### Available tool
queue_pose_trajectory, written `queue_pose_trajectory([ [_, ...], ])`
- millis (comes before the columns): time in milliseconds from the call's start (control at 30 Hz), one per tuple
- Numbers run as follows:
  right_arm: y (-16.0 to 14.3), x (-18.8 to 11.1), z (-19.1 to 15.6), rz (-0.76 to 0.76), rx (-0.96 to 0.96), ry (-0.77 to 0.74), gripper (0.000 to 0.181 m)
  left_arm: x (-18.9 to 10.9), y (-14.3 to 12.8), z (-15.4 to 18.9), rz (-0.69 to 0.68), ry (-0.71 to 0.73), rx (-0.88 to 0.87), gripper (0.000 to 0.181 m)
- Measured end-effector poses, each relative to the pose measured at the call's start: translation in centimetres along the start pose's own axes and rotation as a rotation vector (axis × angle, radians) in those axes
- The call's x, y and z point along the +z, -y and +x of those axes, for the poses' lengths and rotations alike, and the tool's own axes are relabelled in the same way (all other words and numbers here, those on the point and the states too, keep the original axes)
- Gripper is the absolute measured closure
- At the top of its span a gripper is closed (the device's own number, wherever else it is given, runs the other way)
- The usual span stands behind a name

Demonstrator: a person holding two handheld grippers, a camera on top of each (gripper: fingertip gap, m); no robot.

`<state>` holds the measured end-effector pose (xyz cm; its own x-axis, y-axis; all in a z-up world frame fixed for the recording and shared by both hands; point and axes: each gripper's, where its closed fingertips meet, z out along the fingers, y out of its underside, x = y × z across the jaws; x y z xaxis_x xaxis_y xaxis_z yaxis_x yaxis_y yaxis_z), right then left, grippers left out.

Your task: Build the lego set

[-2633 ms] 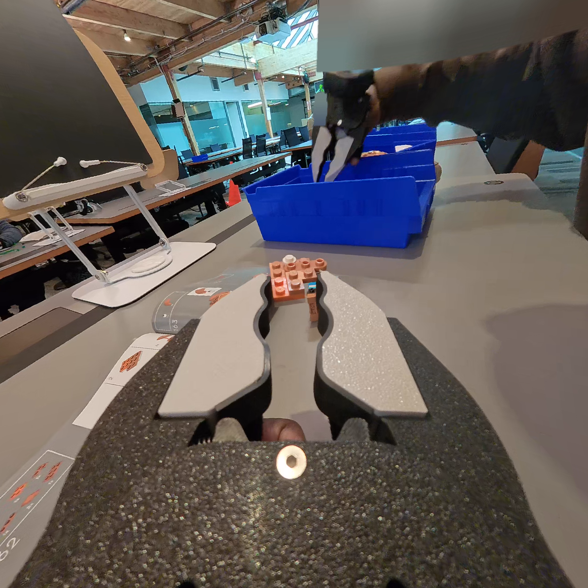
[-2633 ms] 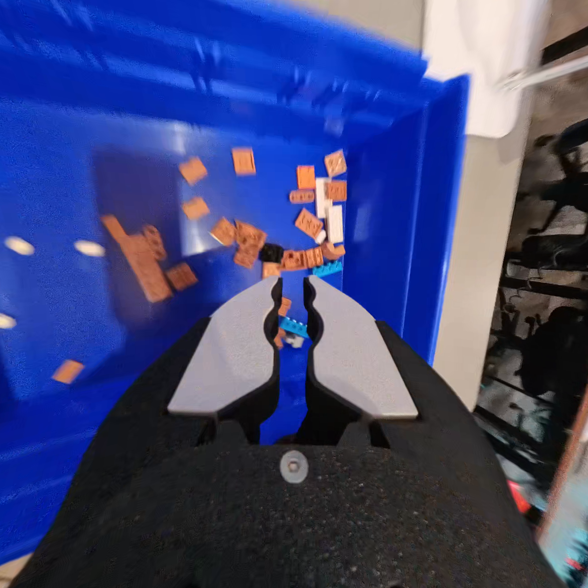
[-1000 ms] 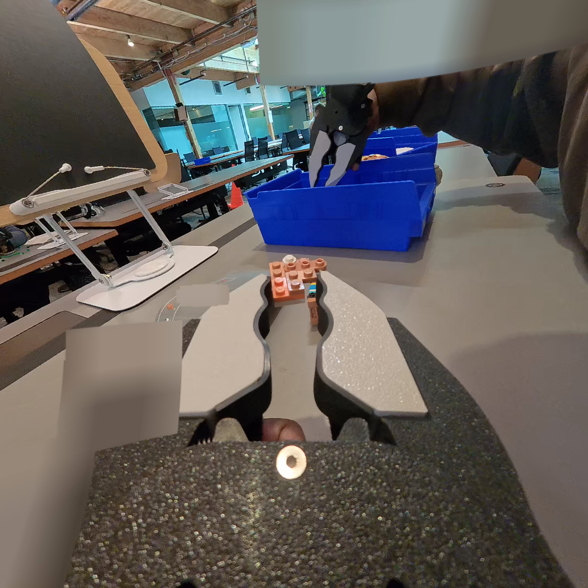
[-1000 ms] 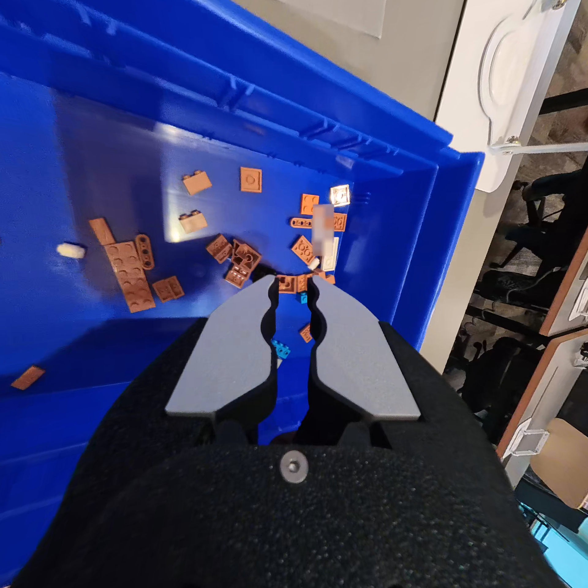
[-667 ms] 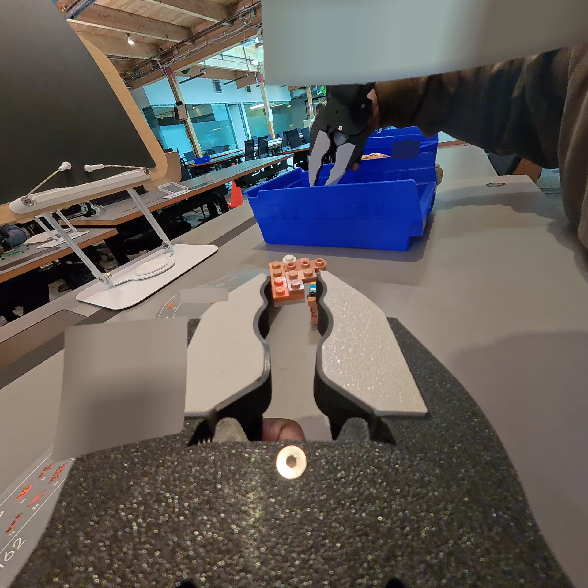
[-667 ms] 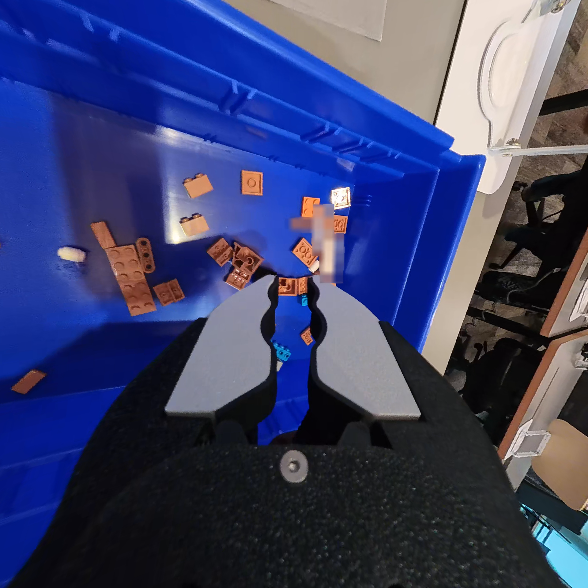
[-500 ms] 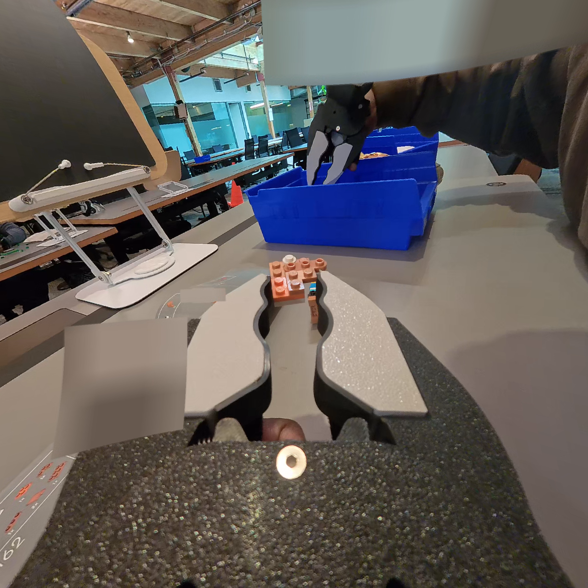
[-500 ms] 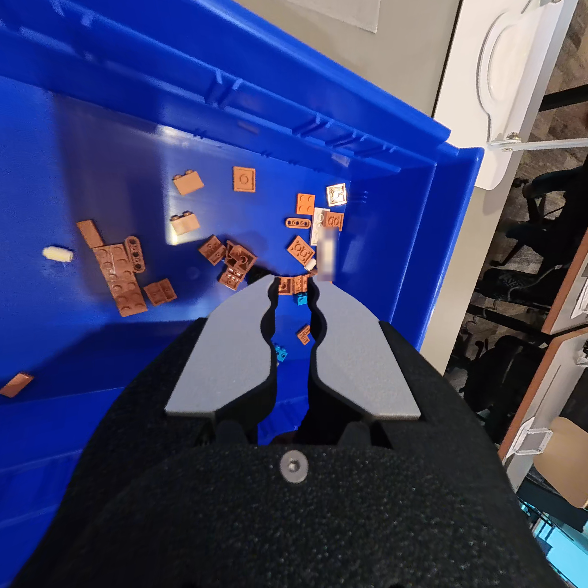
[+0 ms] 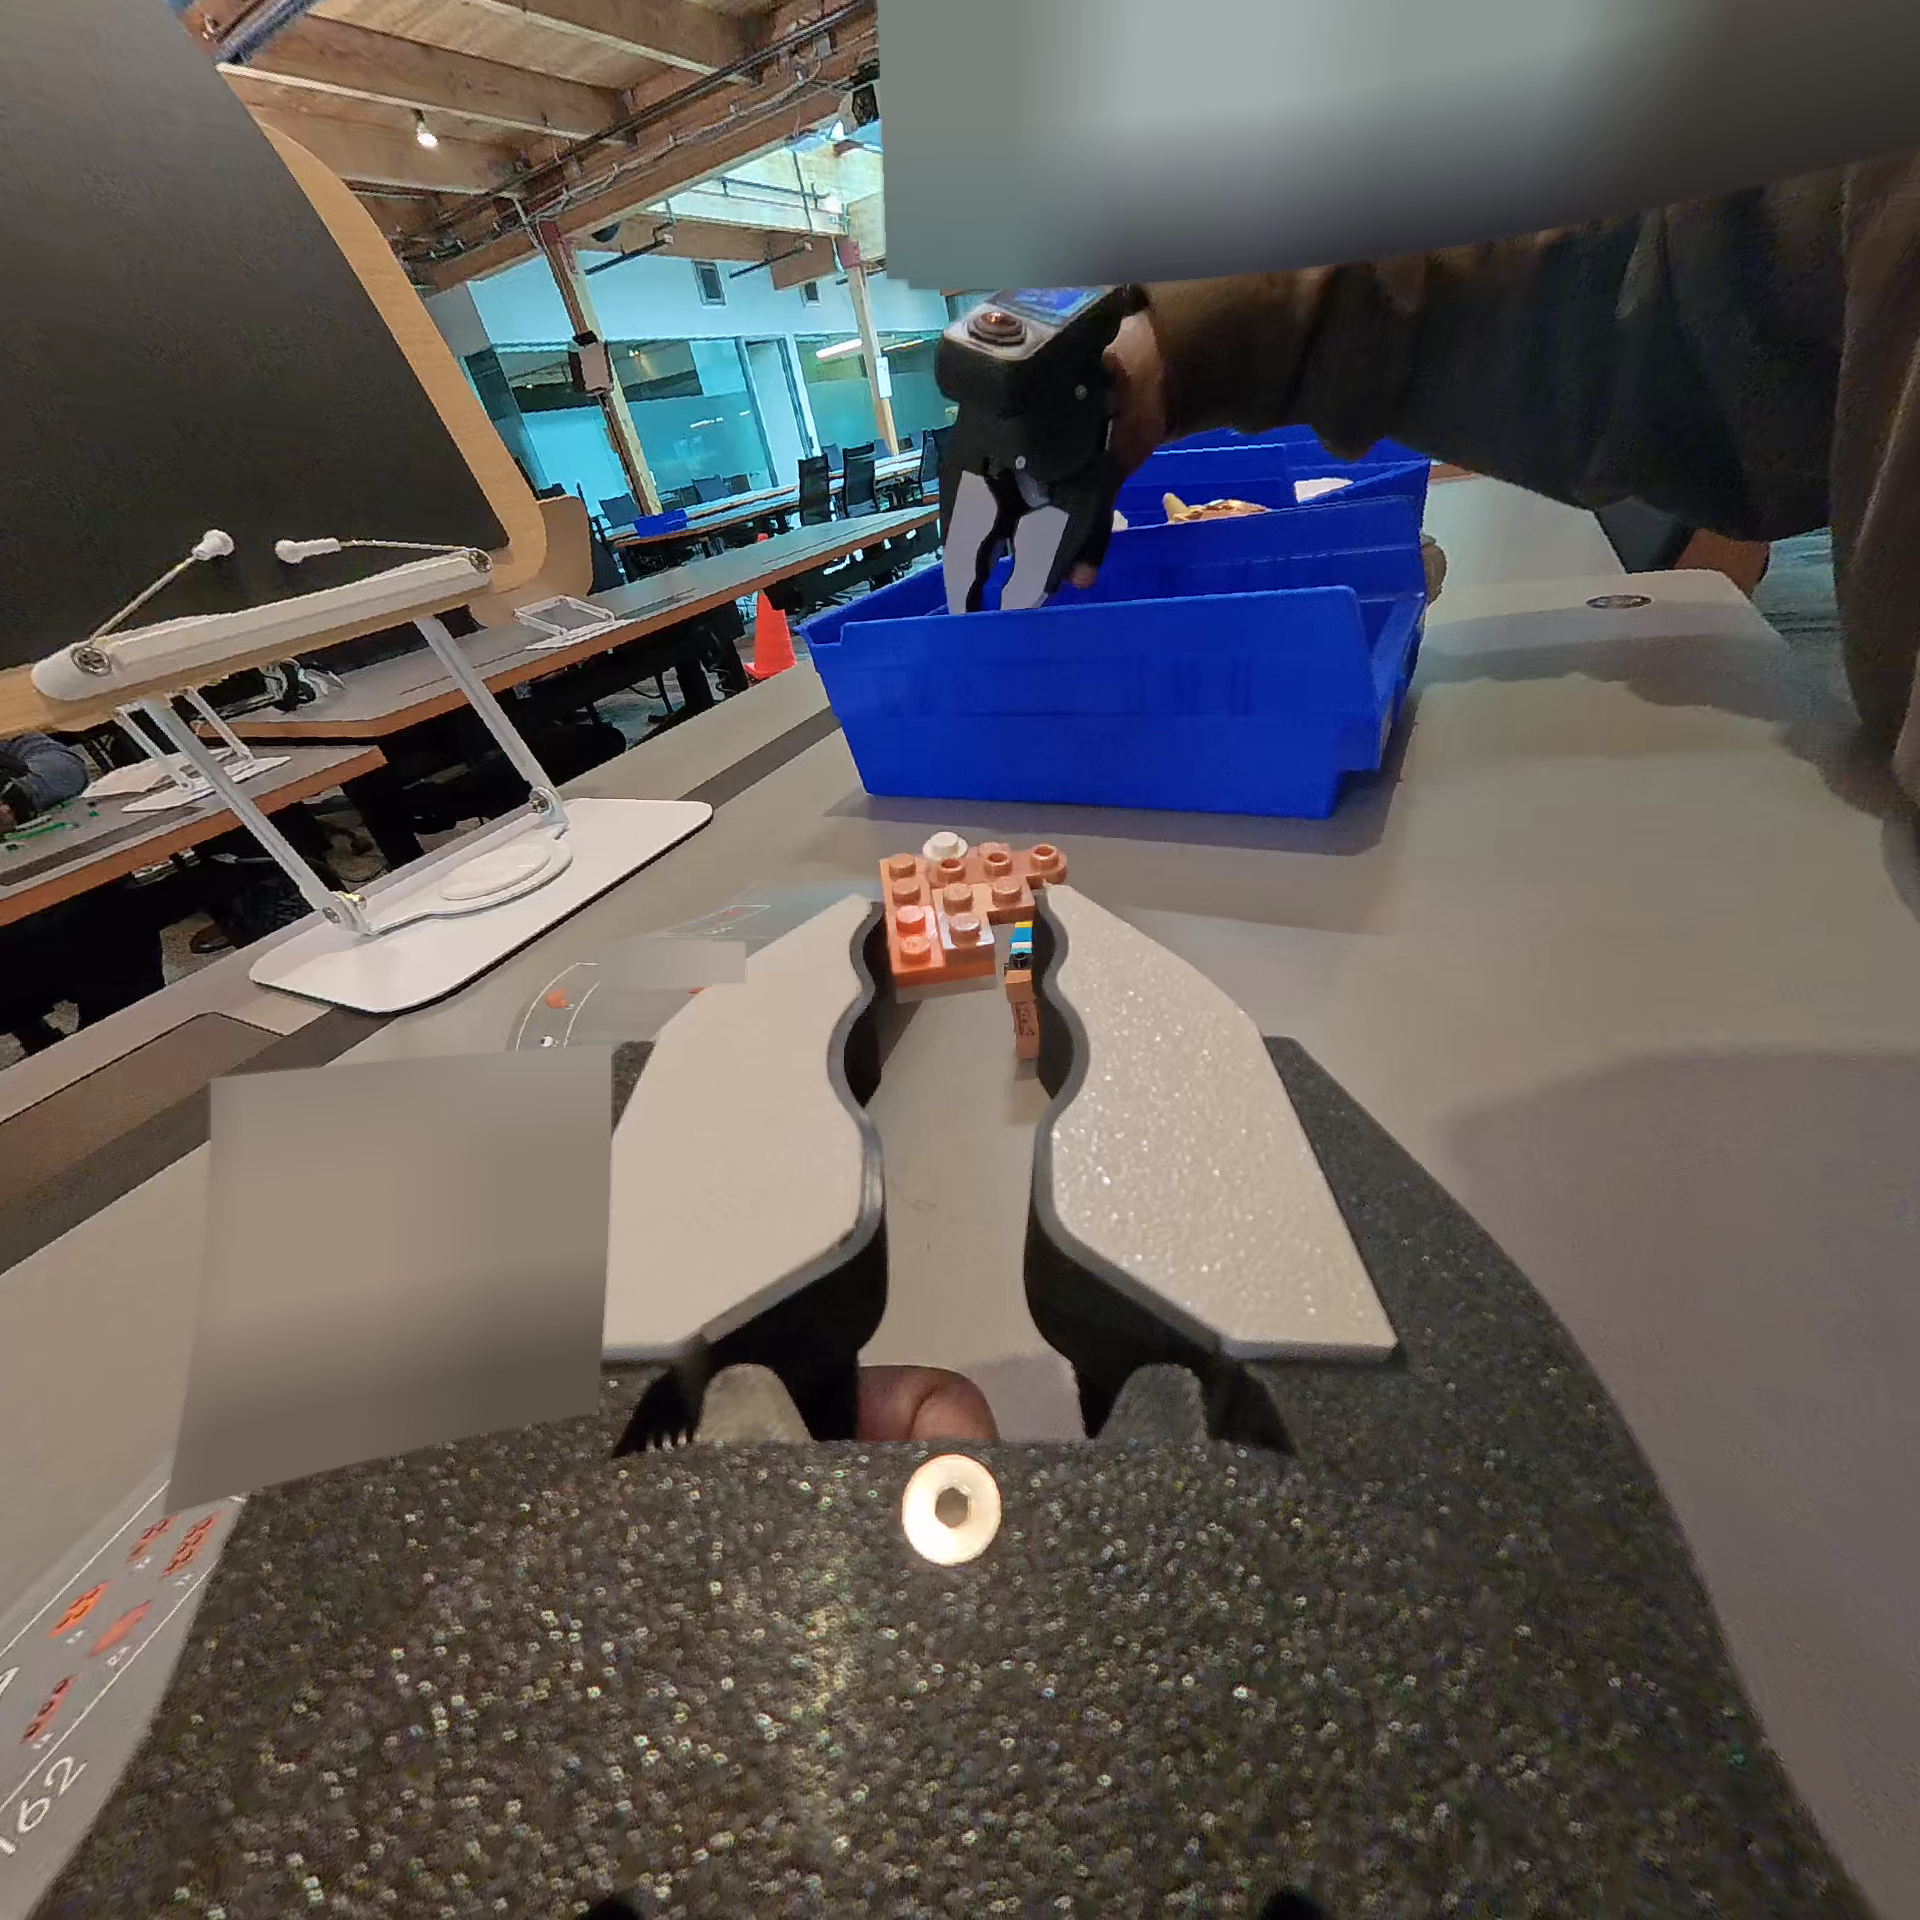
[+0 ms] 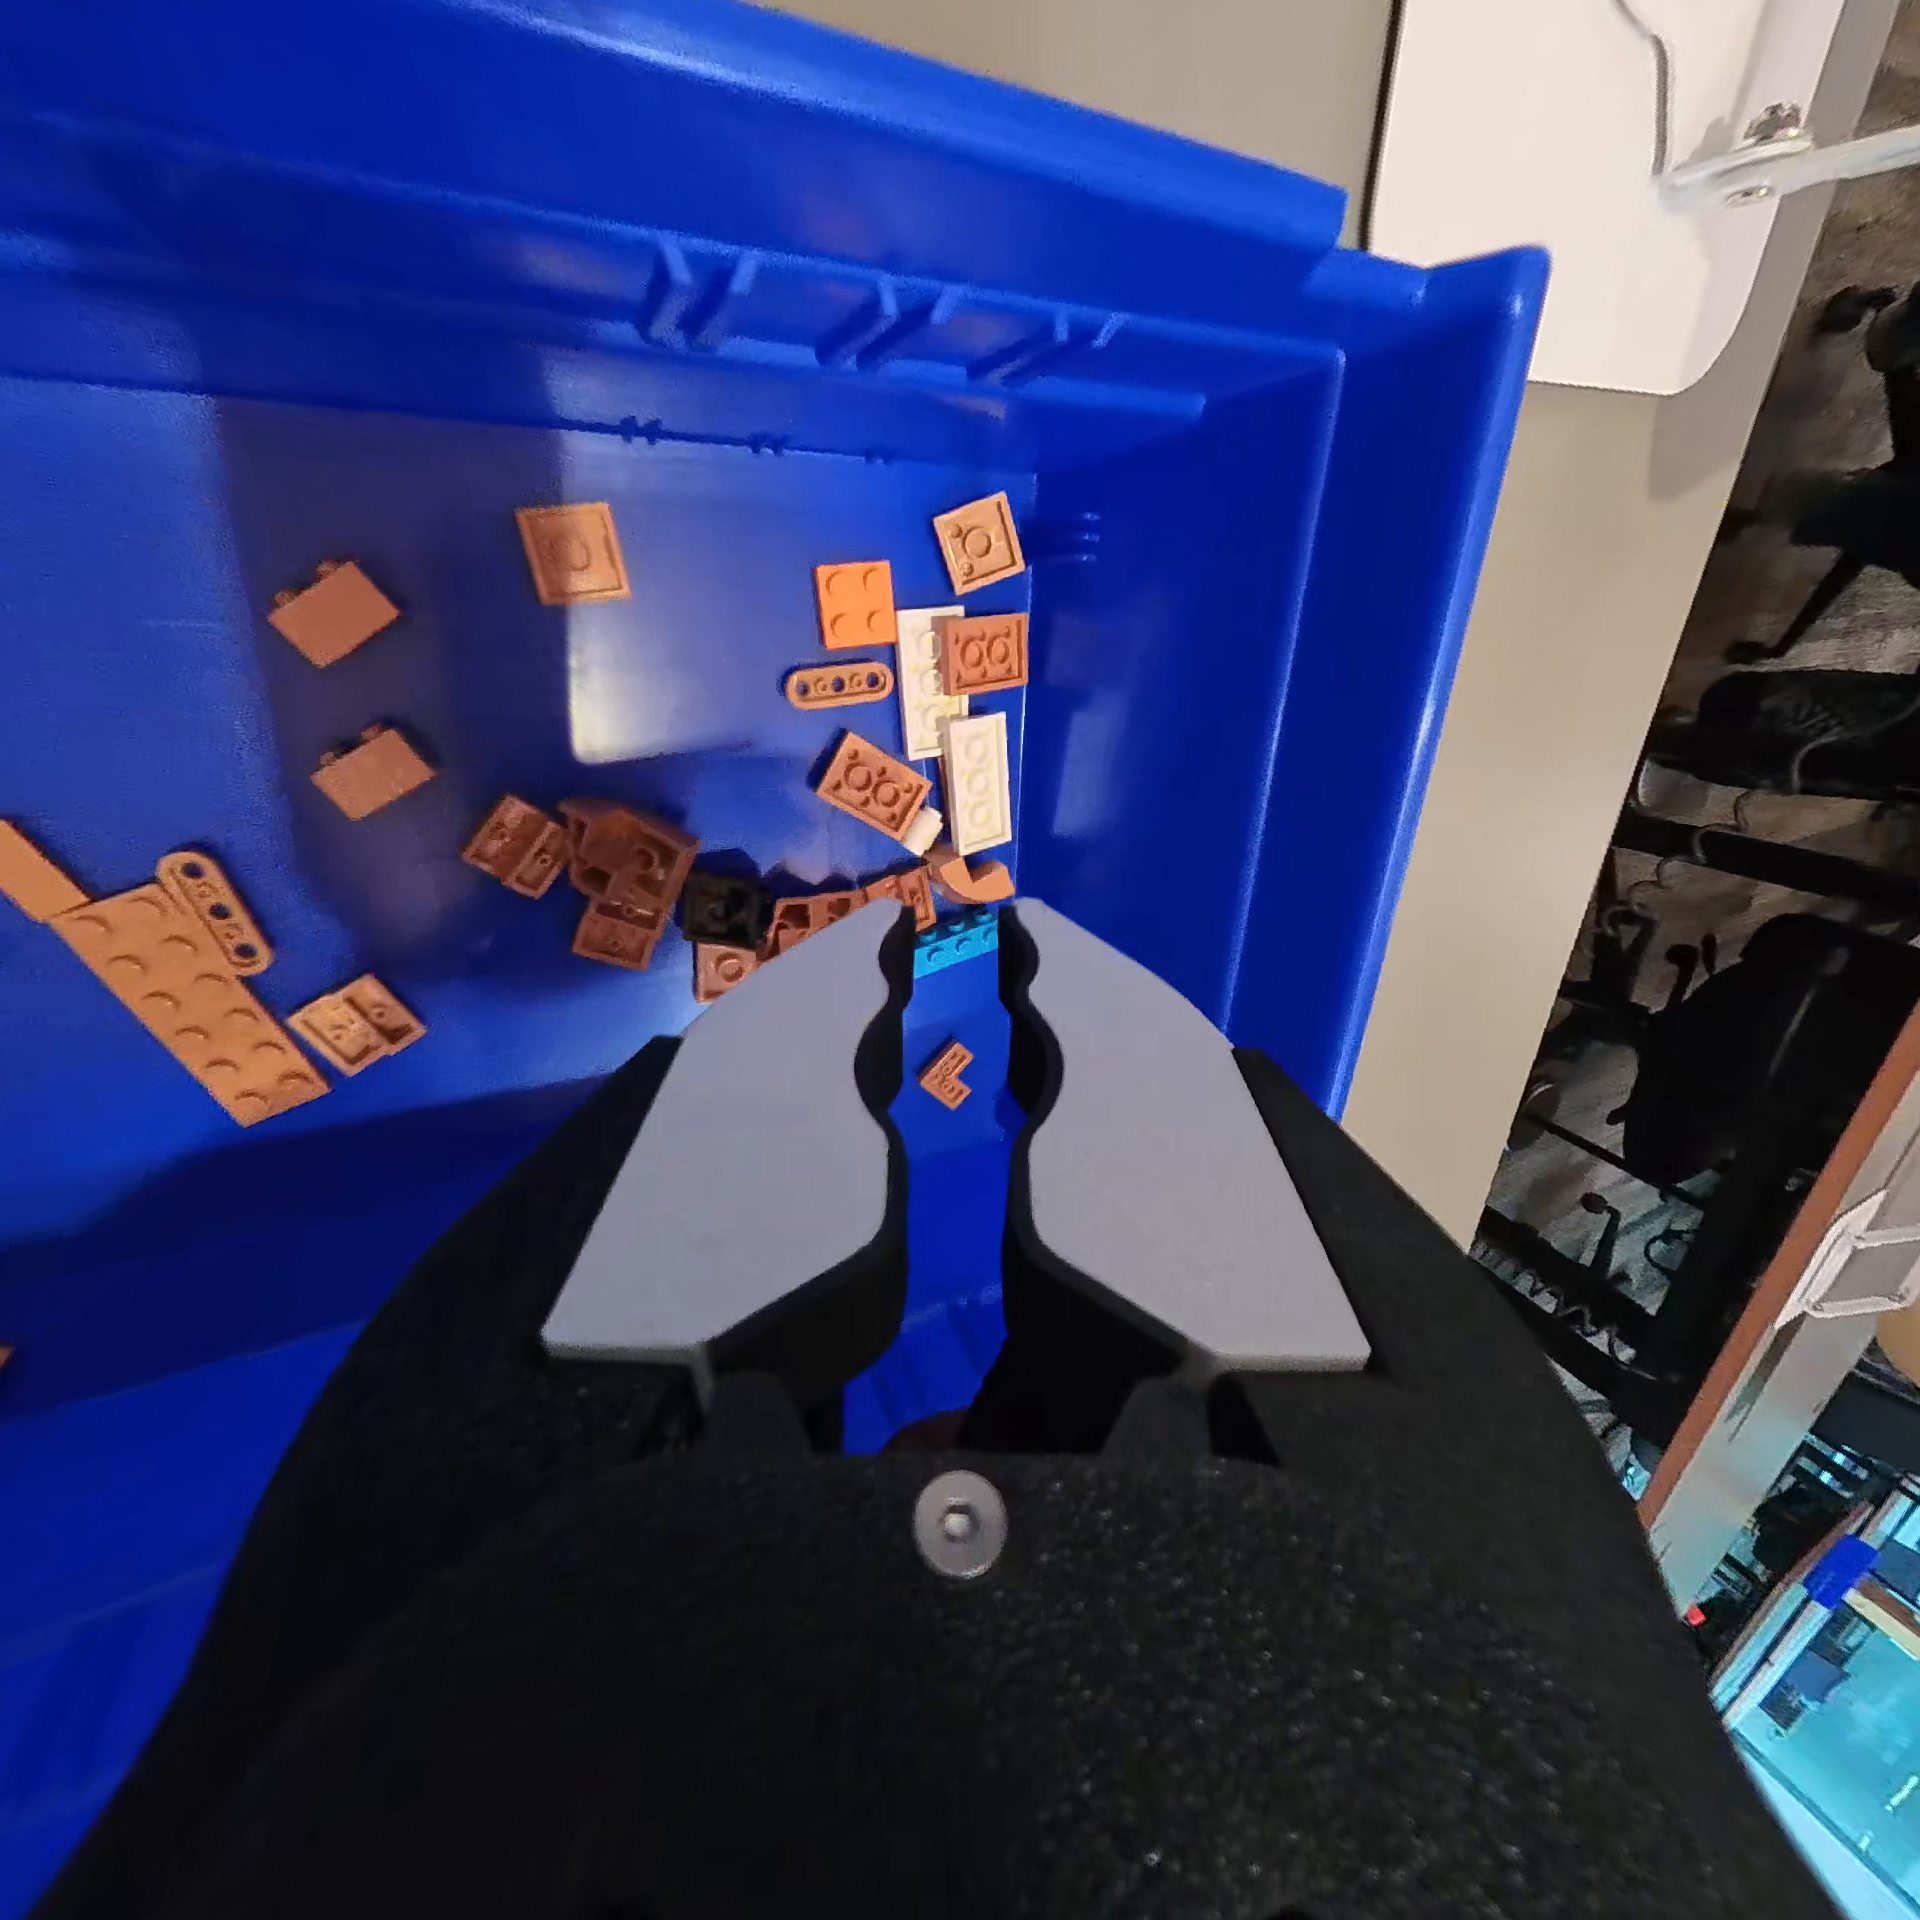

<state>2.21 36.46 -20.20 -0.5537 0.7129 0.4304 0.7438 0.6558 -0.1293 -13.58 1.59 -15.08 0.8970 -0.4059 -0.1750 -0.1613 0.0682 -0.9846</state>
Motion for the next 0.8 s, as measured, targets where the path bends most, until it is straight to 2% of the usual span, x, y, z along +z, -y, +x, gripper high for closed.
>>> queue_pose_trajectory([
  [267, -1.2, 1.9, -0.4, -0.114, -0.018, 0.036, 0.172, 0.1, 0.0, 0.1, -0.002, -0.005, 0.000, 0.155],
  [567, -2.2, 3.9, -0.9, -0.214, -0.025, 0.145, 0.175, 0.0, -0.1, 0.1, -0.003, -0.002, 0.001, 0.155],
  [800, -2.8, 4.6, -1.3, -0.235, -0.012, 0.187, 0.173, 0.0, 0.1, 0.0, 0.001, -0.002, 0.001, 0.155],
])
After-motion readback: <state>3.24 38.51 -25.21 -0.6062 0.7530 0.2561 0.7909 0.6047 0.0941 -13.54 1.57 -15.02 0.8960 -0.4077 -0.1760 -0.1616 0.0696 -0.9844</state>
